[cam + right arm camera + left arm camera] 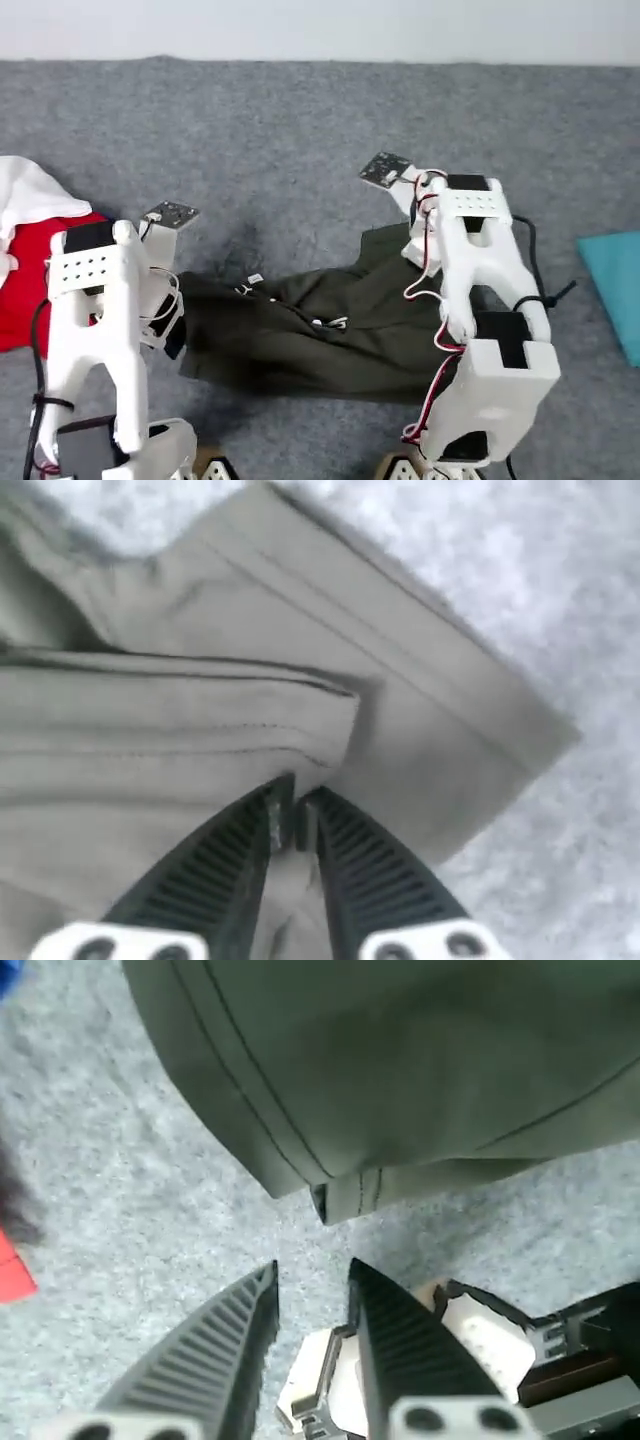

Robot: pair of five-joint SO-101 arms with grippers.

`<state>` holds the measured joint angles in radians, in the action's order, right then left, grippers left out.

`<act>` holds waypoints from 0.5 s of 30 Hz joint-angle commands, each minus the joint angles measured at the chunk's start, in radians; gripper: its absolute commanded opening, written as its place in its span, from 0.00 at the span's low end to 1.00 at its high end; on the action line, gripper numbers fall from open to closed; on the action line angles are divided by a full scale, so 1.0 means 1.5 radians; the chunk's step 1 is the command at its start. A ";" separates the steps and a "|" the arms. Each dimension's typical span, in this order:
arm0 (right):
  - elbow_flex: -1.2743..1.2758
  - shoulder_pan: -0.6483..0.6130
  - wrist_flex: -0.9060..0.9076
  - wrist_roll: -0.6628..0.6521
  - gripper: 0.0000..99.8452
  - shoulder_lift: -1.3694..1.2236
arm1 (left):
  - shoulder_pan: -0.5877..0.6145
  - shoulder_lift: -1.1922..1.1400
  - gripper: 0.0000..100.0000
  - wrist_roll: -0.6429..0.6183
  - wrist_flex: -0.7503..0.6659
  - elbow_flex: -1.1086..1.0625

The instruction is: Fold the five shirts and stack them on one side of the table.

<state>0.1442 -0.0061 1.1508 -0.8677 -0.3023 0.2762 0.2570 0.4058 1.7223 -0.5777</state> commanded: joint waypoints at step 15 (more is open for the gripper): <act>-0.037 0.148 -0.185 0.136 0.01 0.004 | 0.003 0.025 0.11 -0.007 0.021 0.003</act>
<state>0.1442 0.2025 0.9298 -0.7127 -0.3023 0.2762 0.2570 0.4058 1.7223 -0.5777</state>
